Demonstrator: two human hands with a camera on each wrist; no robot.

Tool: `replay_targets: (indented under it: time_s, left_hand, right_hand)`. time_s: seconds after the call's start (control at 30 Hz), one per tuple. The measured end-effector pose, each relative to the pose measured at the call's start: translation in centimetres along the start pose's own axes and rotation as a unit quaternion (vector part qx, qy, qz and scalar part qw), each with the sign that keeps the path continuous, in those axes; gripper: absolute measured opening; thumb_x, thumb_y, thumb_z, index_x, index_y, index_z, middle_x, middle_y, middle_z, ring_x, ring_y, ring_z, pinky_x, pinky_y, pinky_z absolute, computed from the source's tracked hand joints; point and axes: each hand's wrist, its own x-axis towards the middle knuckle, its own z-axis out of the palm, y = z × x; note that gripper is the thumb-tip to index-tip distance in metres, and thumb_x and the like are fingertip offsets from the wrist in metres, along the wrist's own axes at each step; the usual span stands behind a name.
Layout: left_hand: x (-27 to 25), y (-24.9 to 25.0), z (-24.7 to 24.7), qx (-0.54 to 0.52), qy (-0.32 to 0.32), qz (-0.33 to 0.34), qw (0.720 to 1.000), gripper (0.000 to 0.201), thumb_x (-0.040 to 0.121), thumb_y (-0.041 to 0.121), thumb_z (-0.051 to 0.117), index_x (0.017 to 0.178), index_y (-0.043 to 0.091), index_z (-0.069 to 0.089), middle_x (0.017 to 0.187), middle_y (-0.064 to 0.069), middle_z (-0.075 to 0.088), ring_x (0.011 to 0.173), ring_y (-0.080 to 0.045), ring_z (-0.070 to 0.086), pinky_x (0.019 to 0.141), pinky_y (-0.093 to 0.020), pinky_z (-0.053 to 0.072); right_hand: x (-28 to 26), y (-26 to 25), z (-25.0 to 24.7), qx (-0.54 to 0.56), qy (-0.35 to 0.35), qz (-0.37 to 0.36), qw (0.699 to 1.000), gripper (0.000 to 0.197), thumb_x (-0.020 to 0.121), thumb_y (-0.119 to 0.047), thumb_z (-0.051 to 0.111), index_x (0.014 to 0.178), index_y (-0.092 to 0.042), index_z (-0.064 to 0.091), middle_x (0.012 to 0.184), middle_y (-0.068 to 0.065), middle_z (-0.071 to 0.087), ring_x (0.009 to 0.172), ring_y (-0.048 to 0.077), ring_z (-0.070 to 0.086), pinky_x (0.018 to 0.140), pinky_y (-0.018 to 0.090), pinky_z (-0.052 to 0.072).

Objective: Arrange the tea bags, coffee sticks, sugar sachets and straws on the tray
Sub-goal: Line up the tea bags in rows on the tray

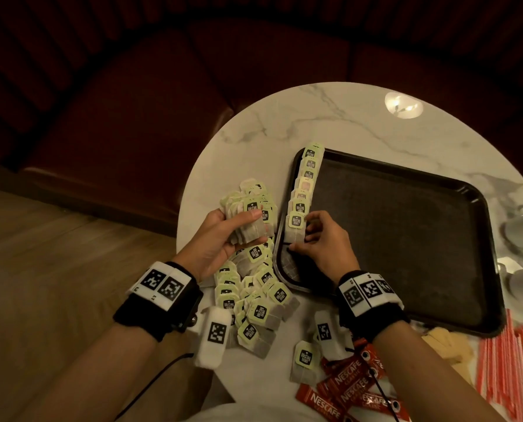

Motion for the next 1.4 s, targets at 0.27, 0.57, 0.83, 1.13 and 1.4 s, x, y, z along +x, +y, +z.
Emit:
replay_targets:
  time_s: [0.27,0.57,0.83,1.13,1.4]
  left_hand:
    - [0.1,0.0,-0.1,-0.019,0.014,-0.021,1.0,0.068,0.073,0.013,0.071,0.132,-0.01,0.046,0.128,-0.024,0.059,0.103,-0.028,0.068,0.073,-0.035,0.059]
    - [0.2,0.1,0.0,0.031,-0.016,-0.019,0.999,0.029,0.084,0.001,0.062,0.112,-0.006,0.059,0.11,-0.021,0.068,0.092,-0.024,0.071,0.071,-0.031,0.061]
    - [-0.4,-0.8,0.4,0.074,-0.049,0.003,0.996,0.031,0.077,0.012,0.066,0.106,0.002,0.064,0.099,-0.011,0.074,0.088,-0.02,0.072,0.069,-0.026,0.06]
    - [-0.6,-1.0,0.5,0.095,-0.031,0.034,0.994,0.031,0.078,0.023,0.066,0.103,0.005,0.066,0.087,-0.004,0.072,0.058,-0.005,0.059,0.042,-0.015,0.043]
    - [-0.4,-0.6,0.6,0.132,-0.031,0.07,0.988,0.02,0.079,0.013,0.071,0.094,0.001,0.066,0.068,-0.005,0.064,0.058,-0.01,0.06,0.037,-0.017,0.033]
  right_hand:
    - [0.0,-0.7,-0.1,-0.008,0.013,0.005,1.0,0.051,0.073,-0.007,0.084,0.108,-0.024,0.051,0.097,-0.004,0.056,0.083,0.011,0.061,0.074,0.017,0.052]
    - [-1.7,-3.7,-1.7,-0.007,0.046,-0.065,0.997,0.018,0.086,-0.024,0.075,0.098,-0.022,0.062,0.095,-0.002,0.056,0.081,0.008,0.053,0.072,0.019,0.042]
    - [-4.4,-5.7,-0.4,0.098,-0.063,-0.079,0.99,0.017,0.094,-0.034,0.064,0.093,-0.019,0.071,0.089,0.003,0.071,0.08,0.028,0.064,0.077,0.04,0.053]
    - [-4.7,-5.2,-1.7,0.186,-0.089,-0.05,0.977,0.016,0.09,-0.019,0.068,0.096,-0.005,0.068,0.094,0.015,0.072,0.088,0.027,0.069,0.081,0.03,0.056]
    - [-5.0,-4.8,-2.9,0.253,-0.122,-0.044,0.959,0.013,0.088,-0.007,0.067,0.099,-0.001,0.067,0.081,0.01,0.073,0.073,0.014,0.069,0.067,0.02,0.056]
